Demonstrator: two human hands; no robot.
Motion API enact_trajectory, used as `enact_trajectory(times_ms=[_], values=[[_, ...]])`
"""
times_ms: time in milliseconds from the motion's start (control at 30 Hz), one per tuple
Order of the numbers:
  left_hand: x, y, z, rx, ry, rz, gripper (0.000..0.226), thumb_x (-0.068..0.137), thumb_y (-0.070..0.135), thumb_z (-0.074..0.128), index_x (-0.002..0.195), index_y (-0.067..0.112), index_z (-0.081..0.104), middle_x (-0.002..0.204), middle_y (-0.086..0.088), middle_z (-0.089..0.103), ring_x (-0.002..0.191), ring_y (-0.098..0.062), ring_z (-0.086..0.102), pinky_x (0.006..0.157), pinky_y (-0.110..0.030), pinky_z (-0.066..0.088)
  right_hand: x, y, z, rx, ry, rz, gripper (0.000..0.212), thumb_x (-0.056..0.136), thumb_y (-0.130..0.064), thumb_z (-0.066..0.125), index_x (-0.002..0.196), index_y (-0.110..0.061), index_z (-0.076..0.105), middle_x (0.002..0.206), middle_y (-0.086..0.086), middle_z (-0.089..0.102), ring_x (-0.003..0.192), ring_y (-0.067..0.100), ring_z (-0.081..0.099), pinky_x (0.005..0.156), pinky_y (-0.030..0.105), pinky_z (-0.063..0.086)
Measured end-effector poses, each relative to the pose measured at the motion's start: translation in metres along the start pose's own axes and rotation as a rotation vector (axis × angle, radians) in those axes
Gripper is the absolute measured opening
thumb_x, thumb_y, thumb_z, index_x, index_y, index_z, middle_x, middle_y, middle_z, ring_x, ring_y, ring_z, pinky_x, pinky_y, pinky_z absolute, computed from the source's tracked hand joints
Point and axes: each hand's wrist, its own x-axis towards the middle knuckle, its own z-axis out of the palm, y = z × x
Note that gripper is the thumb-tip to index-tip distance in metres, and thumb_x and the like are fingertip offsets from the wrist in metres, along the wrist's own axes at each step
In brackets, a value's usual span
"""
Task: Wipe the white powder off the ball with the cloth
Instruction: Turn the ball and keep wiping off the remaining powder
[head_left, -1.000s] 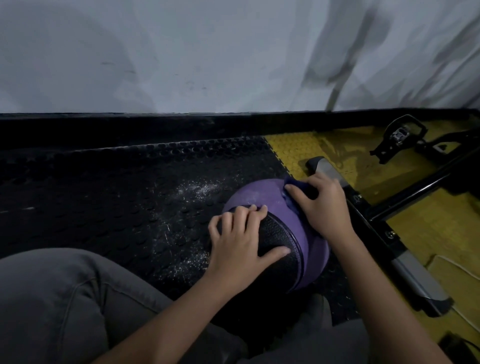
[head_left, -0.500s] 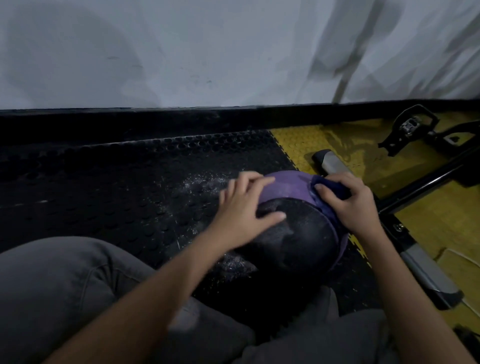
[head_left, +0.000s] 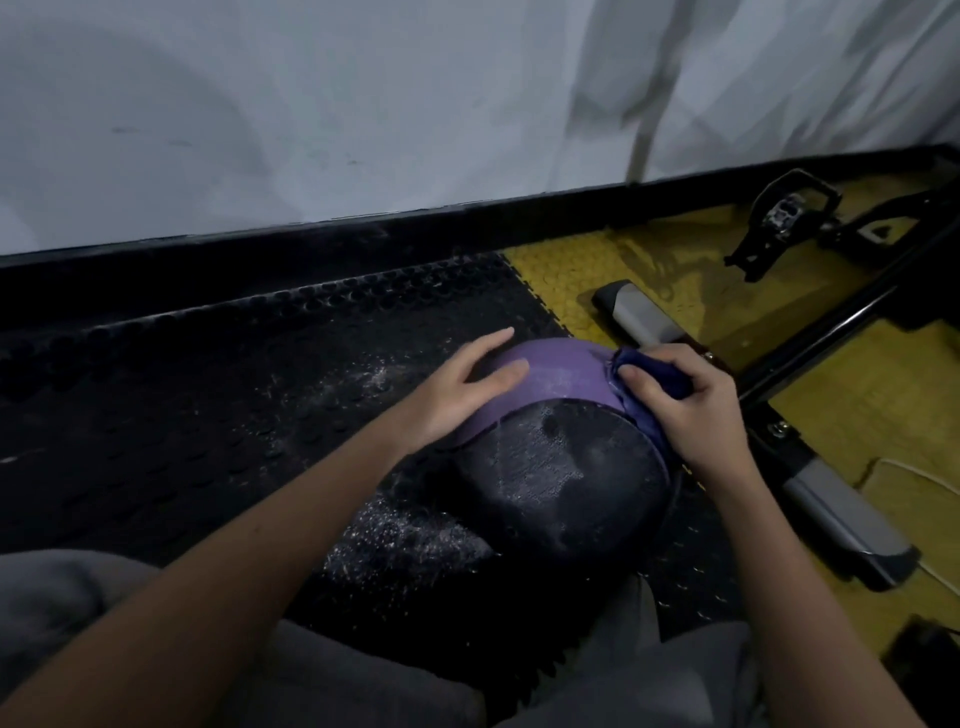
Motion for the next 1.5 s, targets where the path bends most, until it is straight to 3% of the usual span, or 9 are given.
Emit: enact_trajectory(times_ms=[100,233,500,600,767,1033,1200,1367,1500], values=[[0.002,0.009,0.002,0.167,-0.048,0.081,0.068,0.056,0.086,0.052,0.117,0.066,0.030,0.139,0.023,0.031,0.135,-0.007,0.029,0.113,-0.047,0.022,-0.002,-0.005,0.008,-0.013,-0.010,-0.086,0.014,0.074,-0.043,0.068,0.083,-0.033,0.066,0.093,-0.008,0.066,0.092,0.018,0.060,0.085,0.032,0.044],[-0.005,0.016,-0.007,0.474,-0.069,0.105,0.090,0.047,0.087,0.053,0.128,0.056,0.028,0.137,0.025,0.027,0.130,-0.004,0.029,0.112,-0.051,0.016,-0.001,-0.019,0.022,-0.053,-0.030,-0.181,0.011,0.074,-0.043,0.068,0.083,-0.038,0.064,0.093,-0.016,0.064,0.093,0.012,0.059,0.087,0.036,0.044],[-0.033,0.022,-0.006,0.471,-0.036,-0.022,0.097,0.053,0.075,0.062,0.137,0.047,0.022,0.141,0.023,0.018,0.133,-0.008,0.021,0.112,-0.050,0.004,0.006,-0.017,0.022,-0.042,0.043,0.116,0.008,0.081,-0.027,0.072,0.078,-0.021,0.067,0.077,-0.003,0.064,0.067,0.007,0.055,0.064,0.025,0.039],[-0.041,0.020,0.001,0.479,0.011,-0.033,0.096,0.055,0.071,0.061,0.137,0.047,0.020,0.143,0.022,0.017,0.134,-0.009,0.022,0.109,-0.046,0.002,0.000,-0.030,0.028,-0.207,0.035,0.000,0.008,0.080,-0.025,0.072,0.077,-0.021,0.066,0.077,-0.002,0.062,0.074,0.018,0.055,0.068,0.031,0.041],[-0.049,0.018,-0.003,0.431,0.033,-0.056,0.099,0.045,0.077,0.063,0.132,0.051,0.023,0.137,0.025,0.022,0.131,-0.006,0.027,0.112,-0.045,0.006,-0.021,-0.059,0.052,-0.407,-0.150,-0.335,0.027,0.077,-0.043,0.064,0.087,-0.019,0.073,0.090,-0.009,0.061,0.089,0.014,0.045,0.079,0.018,0.034],[-0.058,0.025,-0.010,0.411,-0.087,-0.101,0.105,0.060,0.060,0.075,0.142,0.046,0.011,0.145,0.029,0.006,0.138,-0.008,0.012,0.112,-0.053,0.005,0.016,-0.032,0.030,-0.205,-0.030,0.079,0.016,0.081,-0.025,0.071,0.074,-0.011,0.067,0.074,0.011,0.062,0.071,0.028,0.057,0.065,0.041,0.042],[-0.055,0.028,-0.023,0.452,-0.157,-0.143,0.114,0.050,0.062,0.072,0.143,0.046,0.009,0.143,0.030,0.006,0.138,-0.012,0.014,0.113,-0.052,0.011,0.003,-0.050,0.043,-0.330,0.021,-0.046,0.010,0.080,-0.027,0.071,0.075,-0.020,0.065,0.076,0.001,0.061,0.078,0.026,0.053,0.070,0.041,0.043],[-0.059,0.024,-0.015,0.521,-0.068,-0.102,0.113,0.046,0.069,0.070,0.141,0.047,0.013,0.139,0.025,0.015,0.134,-0.008,0.019,0.109,-0.040,0.005,-0.017,-0.070,0.064,-0.470,-0.186,-0.354,0.024,0.076,-0.040,0.067,0.083,-0.018,0.072,0.084,-0.006,0.061,0.084,0.015,0.045,0.069,0.028,0.038],[-0.061,0.022,0.000,0.583,-0.004,-0.058,0.110,0.056,0.067,0.074,0.143,0.044,0.011,0.140,0.023,0.013,0.133,-0.007,0.015,0.107,-0.041,0.003,0.002,-0.058,0.044,-0.403,-0.143,-0.225,0.014,0.077,-0.032,0.072,0.079,-0.018,0.070,0.083,-0.003,0.061,0.083,0.020,0.050,0.070,0.023,0.035]])
